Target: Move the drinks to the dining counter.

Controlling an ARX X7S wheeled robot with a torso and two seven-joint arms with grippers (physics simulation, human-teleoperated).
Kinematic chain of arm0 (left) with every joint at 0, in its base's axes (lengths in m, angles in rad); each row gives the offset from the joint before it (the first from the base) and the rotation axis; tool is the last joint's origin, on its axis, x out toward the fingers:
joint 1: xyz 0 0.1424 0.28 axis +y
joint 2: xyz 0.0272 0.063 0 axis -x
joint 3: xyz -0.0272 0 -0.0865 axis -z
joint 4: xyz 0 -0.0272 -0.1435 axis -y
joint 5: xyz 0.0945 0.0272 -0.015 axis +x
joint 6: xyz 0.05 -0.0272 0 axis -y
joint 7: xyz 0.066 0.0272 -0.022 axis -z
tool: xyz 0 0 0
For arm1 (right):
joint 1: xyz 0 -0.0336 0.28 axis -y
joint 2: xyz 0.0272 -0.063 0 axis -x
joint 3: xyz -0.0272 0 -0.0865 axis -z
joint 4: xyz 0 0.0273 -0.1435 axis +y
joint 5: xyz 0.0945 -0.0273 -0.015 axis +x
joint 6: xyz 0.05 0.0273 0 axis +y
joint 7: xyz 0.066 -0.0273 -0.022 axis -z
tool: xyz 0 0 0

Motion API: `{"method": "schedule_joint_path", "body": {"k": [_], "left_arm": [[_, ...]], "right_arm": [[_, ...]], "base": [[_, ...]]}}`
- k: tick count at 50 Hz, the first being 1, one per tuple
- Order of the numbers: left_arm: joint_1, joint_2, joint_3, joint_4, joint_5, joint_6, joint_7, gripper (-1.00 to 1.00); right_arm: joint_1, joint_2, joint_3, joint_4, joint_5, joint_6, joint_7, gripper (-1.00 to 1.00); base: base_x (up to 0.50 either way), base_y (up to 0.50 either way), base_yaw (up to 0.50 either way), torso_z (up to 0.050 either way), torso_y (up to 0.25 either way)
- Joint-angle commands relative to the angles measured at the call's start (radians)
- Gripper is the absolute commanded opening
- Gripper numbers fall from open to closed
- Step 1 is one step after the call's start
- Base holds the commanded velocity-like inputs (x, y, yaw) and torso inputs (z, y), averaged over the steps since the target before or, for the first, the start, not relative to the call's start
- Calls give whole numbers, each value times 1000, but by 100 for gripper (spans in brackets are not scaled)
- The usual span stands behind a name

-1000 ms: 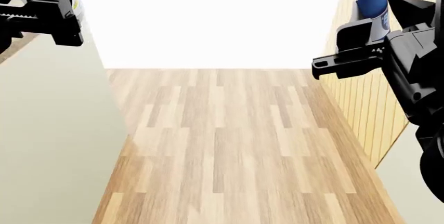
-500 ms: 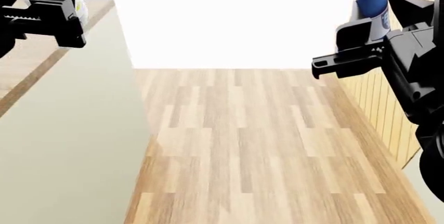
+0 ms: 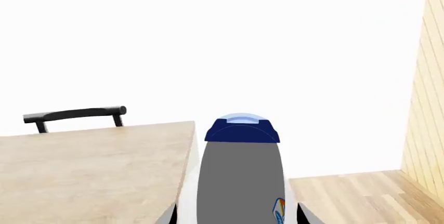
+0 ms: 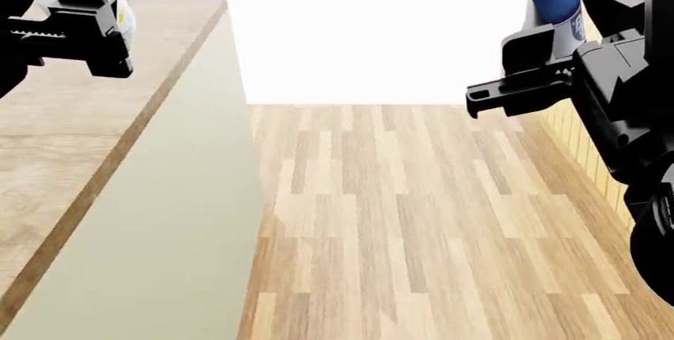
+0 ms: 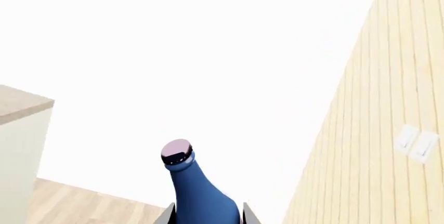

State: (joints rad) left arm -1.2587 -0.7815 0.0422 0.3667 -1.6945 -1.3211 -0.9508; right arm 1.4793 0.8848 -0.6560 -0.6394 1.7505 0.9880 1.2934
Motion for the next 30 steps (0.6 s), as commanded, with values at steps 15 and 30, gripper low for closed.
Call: {"method": "schedule_joint_path", "body": {"k": [15,30], "left_arm": [[-3,-5,16,0,14,24,9,-100],[-7,-11,26,-1,15,33,13,-100]], "right_arm": [[9,1,-3,3,-18,10,-2,-100],[28,-8,-11,13,-14,17,-4,-100]], "base": [[-2,500,0,1,1],[-2,500,0,0,1]]}}
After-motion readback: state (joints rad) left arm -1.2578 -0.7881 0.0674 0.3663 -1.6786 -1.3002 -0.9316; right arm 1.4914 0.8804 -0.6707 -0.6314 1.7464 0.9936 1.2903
